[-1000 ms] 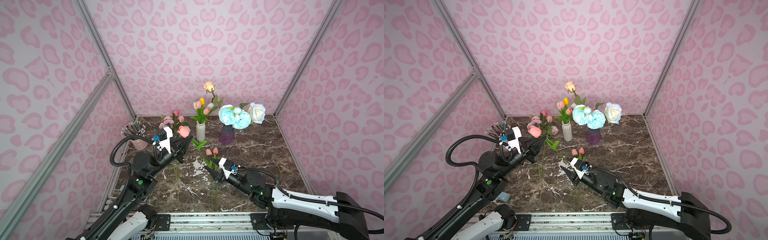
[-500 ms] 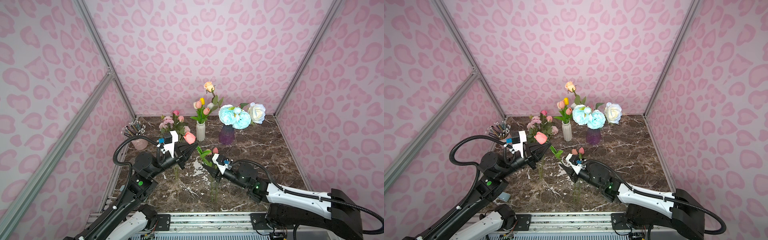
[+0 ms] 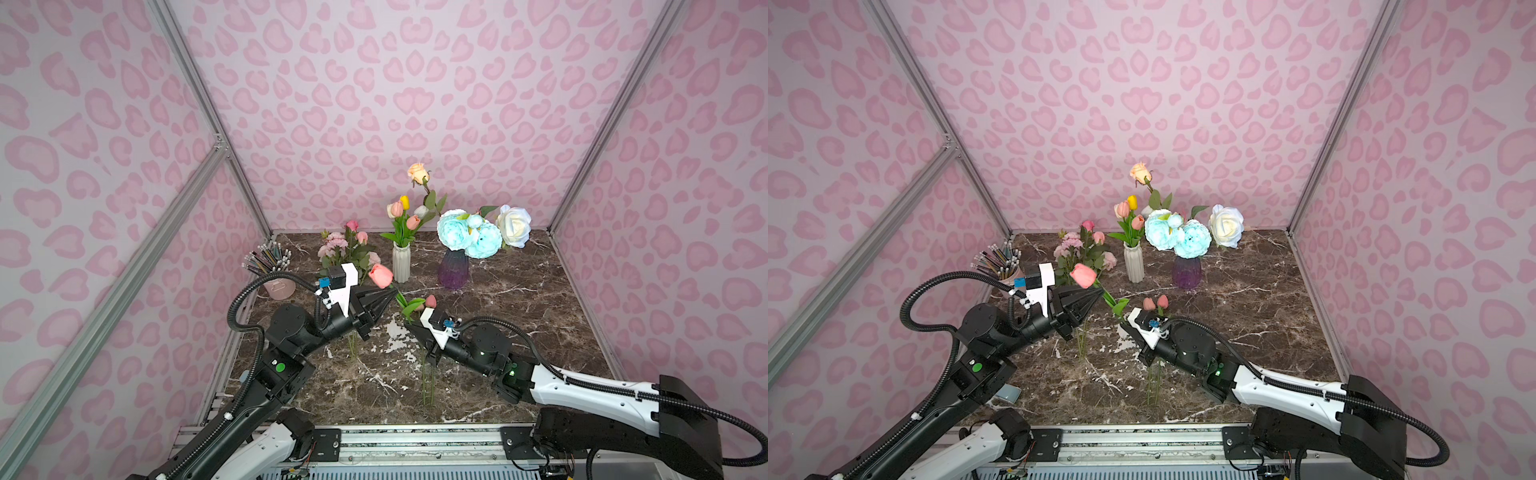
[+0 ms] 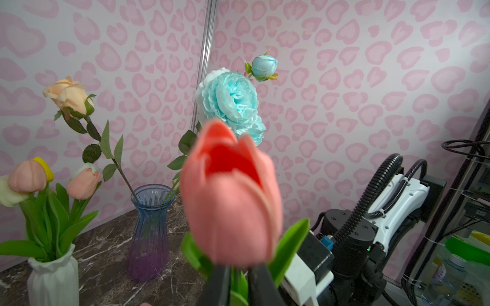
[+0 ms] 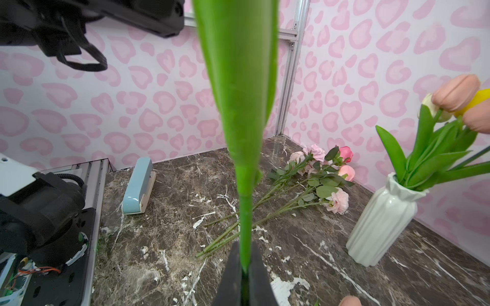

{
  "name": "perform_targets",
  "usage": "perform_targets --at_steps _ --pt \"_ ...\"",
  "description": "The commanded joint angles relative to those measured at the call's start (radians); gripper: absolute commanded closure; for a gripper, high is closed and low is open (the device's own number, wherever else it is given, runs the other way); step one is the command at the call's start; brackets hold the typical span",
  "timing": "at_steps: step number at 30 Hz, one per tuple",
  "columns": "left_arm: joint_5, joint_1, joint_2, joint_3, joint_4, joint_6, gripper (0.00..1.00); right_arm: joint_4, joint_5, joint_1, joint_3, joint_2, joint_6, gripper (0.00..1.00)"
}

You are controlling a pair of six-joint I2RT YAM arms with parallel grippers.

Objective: Pick out pink flowers from the vase
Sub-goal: Place the flower at the center of the board.

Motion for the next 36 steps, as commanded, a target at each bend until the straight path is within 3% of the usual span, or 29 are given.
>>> perform_targets --at_steps 1,4,7,13,18,23,29,36 --pt "-0.012 -0.001 -0.001 0.011 -0.065 0.022 0.59 -0.010 0.042 -0.003 -0.014 -0.026 0.091 1.00" --pt "-0.033 -0.001 -0.020 0.008 -0.147 0.066 0.51 -0.128 0.044 -0.012 -0.006 -0.068 0.206 1.00" --pt "-0.079 -0.001 -0.042 0.003 -0.258 0.141 0.49 -0.289 0.010 -0.023 0.016 -0.107 0.328 1.00" --pt "-0.304 -0.001 -0.102 -0.076 -0.370 0.220 0.49 -0.512 0.001 -0.046 -0.010 -0.148 0.697 1.00" --pt "-0.294 -0.003 -0.114 -0.078 -0.358 0.239 0.49 -0.611 -0.058 -0.117 -0.057 -0.136 0.920 1.00" --pt "-0.309 -0.013 -0.129 -0.082 -0.365 0.239 0.49 -0.642 -0.101 -0.202 -0.127 -0.130 0.984 1.00" --pt "-0.313 -0.027 -0.136 -0.079 -0.373 0.249 0.49 -0.618 -0.155 -0.271 -0.182 -0.103 0.954 1.00" --pt "-0.315 -0.028 -0.137 -0.080 -0.376 0.247 0.49 -0.594 -0.200 -0.318 -0.159 0.034 0.886 1.00"
